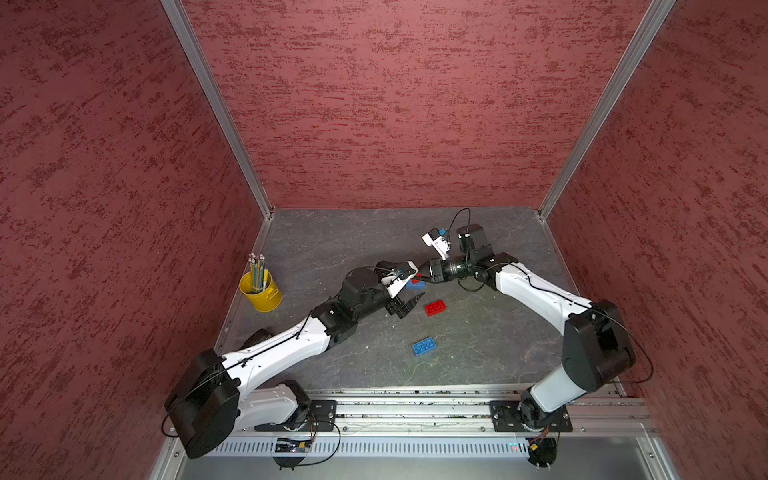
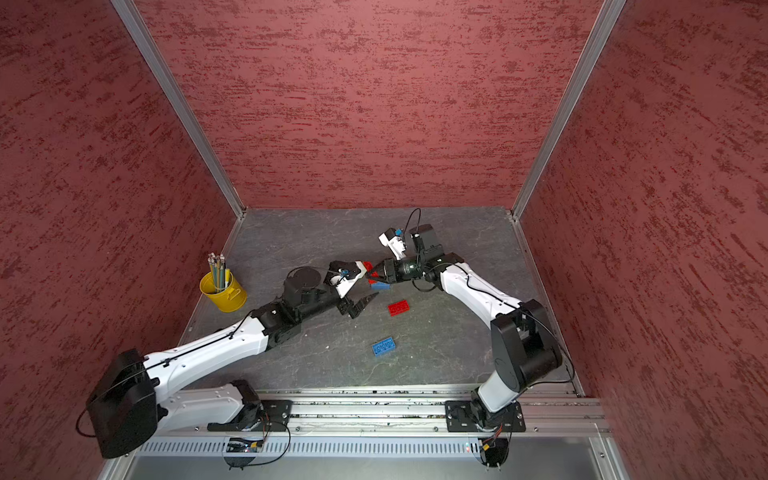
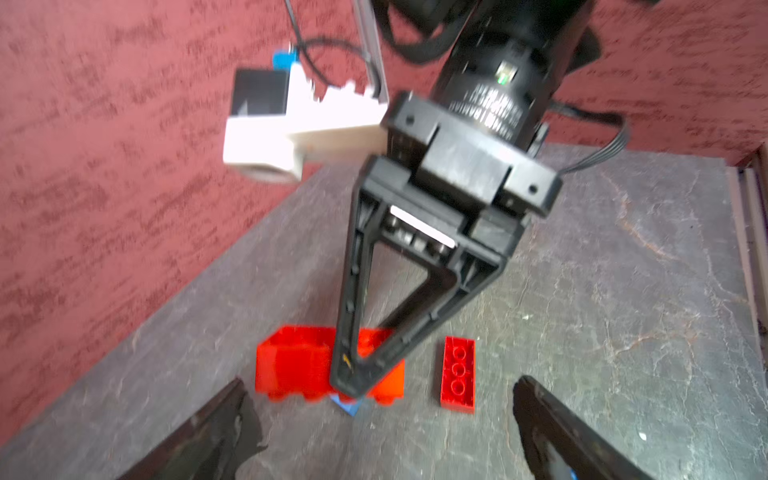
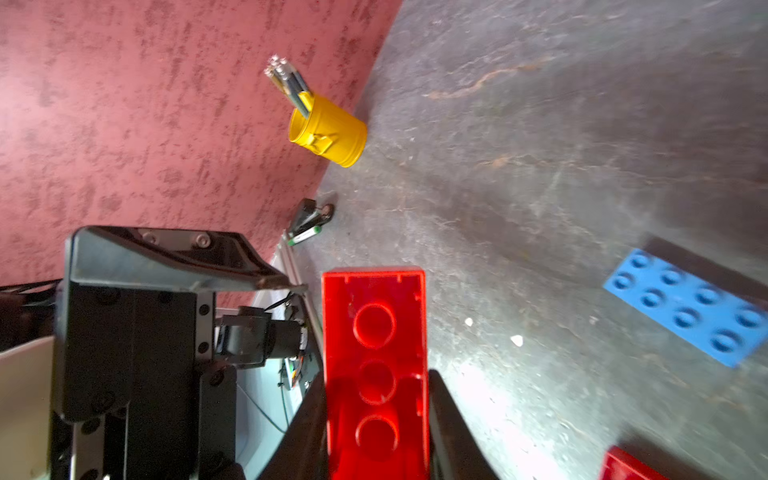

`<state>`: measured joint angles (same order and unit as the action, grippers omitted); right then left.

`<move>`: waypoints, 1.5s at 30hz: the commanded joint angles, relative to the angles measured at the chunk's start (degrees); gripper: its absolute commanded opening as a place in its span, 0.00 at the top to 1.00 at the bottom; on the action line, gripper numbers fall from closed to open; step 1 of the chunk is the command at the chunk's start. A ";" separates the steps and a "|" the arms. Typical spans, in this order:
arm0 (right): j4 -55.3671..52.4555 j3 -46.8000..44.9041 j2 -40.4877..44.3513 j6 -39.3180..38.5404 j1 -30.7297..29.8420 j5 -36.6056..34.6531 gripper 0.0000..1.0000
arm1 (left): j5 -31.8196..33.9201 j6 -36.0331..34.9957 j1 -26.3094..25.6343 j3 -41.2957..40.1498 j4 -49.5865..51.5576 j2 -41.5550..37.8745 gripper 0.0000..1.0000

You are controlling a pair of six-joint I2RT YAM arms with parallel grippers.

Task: Assemble a rectangle with lego
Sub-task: Place the lego brick at the center of the board.

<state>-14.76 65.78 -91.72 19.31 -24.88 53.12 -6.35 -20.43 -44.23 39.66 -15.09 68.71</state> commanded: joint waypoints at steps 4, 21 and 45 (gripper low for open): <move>7.74 -0.73 2.44 3.54 0.35 10.86 0.75 | -3.10 -3.70 0.19 -4.07 -13.72 -1.89 0.00; 8.52 -0.06 2.24 6.57 0.31 12.62 0.75 | -0.24 -1.77 3.72 -8.37 -23.36 -4.20 0.00; 18.89 -1.53 3.44 16.45 -0.36 14.86 0.75 | -6.05 -2.29 5.34 -6.09 -23.56 1.59 0.00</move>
<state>-0.40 65.06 -89.86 33.58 -24.75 66.46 -13.08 -21.89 -38.59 32.03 -36.23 69.71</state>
